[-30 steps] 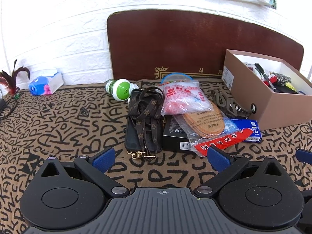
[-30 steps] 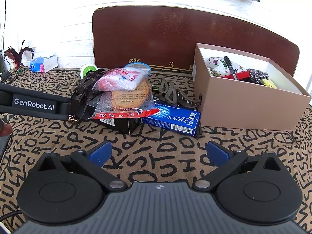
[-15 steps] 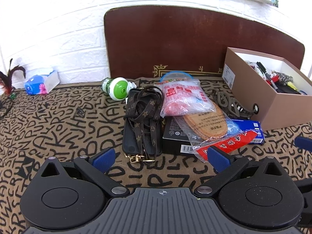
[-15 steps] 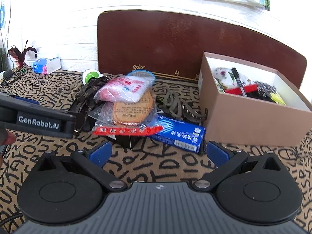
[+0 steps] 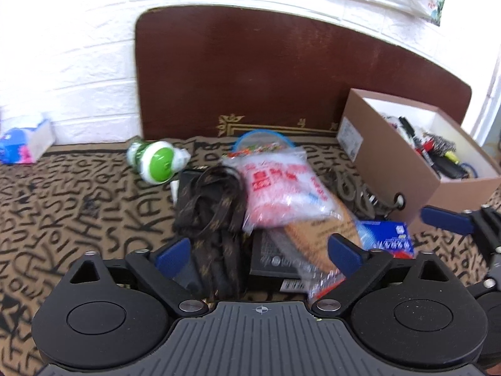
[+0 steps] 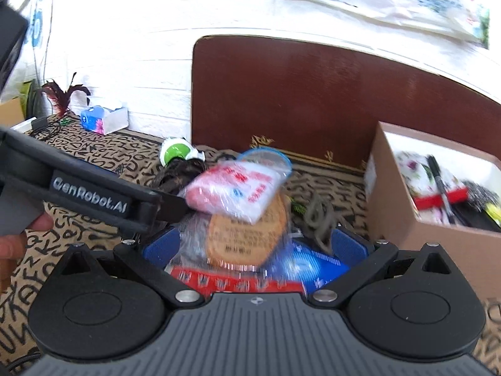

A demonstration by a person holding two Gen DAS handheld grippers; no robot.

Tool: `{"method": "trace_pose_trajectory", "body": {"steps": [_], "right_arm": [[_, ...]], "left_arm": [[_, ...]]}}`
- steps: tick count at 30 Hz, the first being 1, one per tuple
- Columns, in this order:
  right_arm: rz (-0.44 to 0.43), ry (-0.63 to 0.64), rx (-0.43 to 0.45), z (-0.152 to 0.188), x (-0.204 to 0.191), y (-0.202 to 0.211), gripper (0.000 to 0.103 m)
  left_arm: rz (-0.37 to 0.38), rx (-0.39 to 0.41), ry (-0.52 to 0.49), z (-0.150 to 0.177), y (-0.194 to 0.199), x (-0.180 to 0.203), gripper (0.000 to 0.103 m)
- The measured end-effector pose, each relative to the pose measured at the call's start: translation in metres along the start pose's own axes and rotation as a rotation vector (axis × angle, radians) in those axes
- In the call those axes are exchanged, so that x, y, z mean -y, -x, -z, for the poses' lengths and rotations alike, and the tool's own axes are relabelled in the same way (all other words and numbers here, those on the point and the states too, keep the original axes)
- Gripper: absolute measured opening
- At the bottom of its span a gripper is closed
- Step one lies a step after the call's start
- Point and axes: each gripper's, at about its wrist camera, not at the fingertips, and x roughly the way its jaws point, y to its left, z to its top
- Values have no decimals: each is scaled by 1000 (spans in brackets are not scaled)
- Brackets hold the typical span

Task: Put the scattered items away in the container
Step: 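Lower the left gripper onto the pink-labelled zip bag and close it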

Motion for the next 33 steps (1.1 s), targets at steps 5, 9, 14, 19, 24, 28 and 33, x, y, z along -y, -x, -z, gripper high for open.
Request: {"method": "trace_pose_trajectory", "body": {"steps": [5, 9, 14, 19, 24, 28, 33], "right_arm": [[-50, -10, 0, -9, 11, -30, 96], [-88, -14, -11, -12, 18, -52, 88], [-158, -5, -15, -14, 24, -70, 82], [-218, -12, -31, -15, 25, -83, 70], [-210, -20, -30, -17, 24, -85, 57], [-198, 12, -31, -17, 18, -71, 52], [-208, 33, -32, -5, 4, -36, 52]], "left_arm": [[79, -35, 23, -21, -27, -5, 84], [124, -66, -13, -32, -46, -3, 78], [176, -109, -17, -39, -68, -5, 76], [196, -114, -24, -42, -80, -8, 76], [211, -116, -4, -40, -86, -16, 68], [196, -110, -43, -36, -72, -8, 64], [198, -120, -67, -19, -42, 4, 62]]}}
